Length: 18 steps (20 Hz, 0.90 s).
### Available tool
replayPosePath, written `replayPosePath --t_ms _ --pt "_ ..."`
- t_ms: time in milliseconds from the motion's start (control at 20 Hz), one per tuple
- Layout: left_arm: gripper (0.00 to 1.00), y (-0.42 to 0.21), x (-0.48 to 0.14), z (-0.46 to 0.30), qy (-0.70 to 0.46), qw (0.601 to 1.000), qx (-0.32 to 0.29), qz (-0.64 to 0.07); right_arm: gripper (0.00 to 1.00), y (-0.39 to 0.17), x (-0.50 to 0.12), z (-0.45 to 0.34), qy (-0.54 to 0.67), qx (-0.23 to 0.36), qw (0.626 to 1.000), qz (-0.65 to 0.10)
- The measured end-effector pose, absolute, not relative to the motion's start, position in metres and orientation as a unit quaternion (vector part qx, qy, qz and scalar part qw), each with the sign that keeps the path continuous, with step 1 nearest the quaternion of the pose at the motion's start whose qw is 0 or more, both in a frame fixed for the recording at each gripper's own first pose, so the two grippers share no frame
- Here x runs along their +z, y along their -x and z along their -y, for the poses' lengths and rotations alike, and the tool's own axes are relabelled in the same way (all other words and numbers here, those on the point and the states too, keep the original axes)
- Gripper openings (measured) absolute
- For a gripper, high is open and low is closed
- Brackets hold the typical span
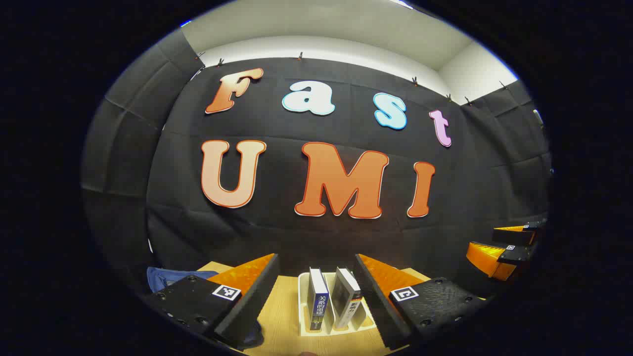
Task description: Open the schoolbag, grab two books from the bookshelf and put them into the schoolbag.
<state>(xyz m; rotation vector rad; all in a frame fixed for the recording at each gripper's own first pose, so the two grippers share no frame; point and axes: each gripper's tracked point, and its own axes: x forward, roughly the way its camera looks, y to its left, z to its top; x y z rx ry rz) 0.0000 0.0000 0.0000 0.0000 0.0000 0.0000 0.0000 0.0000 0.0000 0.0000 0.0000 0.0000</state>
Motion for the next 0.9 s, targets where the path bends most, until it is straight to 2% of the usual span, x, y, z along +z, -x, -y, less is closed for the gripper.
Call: replayPosePath --t_ms 350,900 --pt "0.93 -0.011 -0.007 -0.011 -0.023 0.999 0.046 0.004 0.94 -0.034 -0.005 -0.008 -0.035 0.014 0.999 -0.001" --pt "0.94 -0.032 -0.014 -0.020 -0.021 1.000 0.010 0.003 0.94 -0.043 -0.001 -0.058 -0.031 0.013 0.999 0.011"
